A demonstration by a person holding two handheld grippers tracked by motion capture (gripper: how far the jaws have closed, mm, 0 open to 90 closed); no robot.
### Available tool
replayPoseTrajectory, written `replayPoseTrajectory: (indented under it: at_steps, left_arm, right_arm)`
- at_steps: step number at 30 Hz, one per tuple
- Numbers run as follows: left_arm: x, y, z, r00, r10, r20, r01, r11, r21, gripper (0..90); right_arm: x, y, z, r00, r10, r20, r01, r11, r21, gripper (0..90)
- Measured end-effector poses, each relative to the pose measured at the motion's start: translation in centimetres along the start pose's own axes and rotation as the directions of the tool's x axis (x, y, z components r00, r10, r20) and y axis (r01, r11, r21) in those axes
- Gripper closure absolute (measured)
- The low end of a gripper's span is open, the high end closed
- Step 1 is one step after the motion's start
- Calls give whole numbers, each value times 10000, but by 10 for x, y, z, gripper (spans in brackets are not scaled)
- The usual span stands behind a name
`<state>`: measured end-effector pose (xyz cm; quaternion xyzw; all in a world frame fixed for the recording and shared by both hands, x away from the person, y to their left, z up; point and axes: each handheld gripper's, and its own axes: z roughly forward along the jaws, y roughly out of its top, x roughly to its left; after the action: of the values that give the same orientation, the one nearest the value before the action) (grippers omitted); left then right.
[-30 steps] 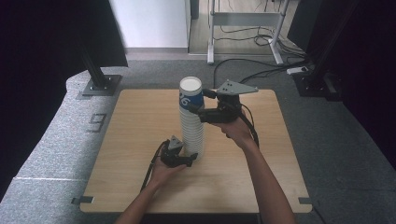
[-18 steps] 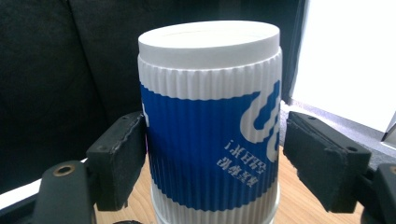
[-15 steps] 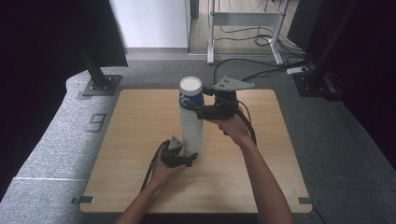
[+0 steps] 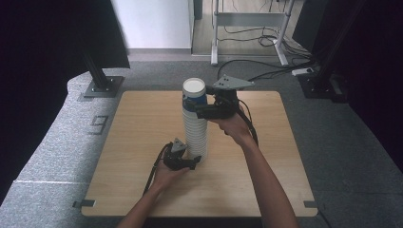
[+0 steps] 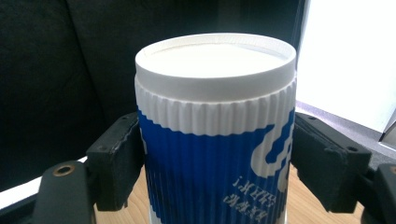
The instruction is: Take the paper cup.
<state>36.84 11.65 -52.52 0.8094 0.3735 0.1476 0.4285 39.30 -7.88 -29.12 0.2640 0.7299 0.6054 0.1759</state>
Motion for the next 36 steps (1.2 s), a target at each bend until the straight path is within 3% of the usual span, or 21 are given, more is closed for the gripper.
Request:
replayPoseTrajectory:
  at_steps: [18,36]
  left_arm:
    - [1,1,-1,10000,-44,78,44,10000,4,209]
    - [1,2,-1,9999,-54,87,54,10000,-30,209]
  right_arm:
    - [2,1,1,9998,-159,87,160,9999,-43,227]
    - [7,11,-8,9997,-226,95,231,9980,-592,230]
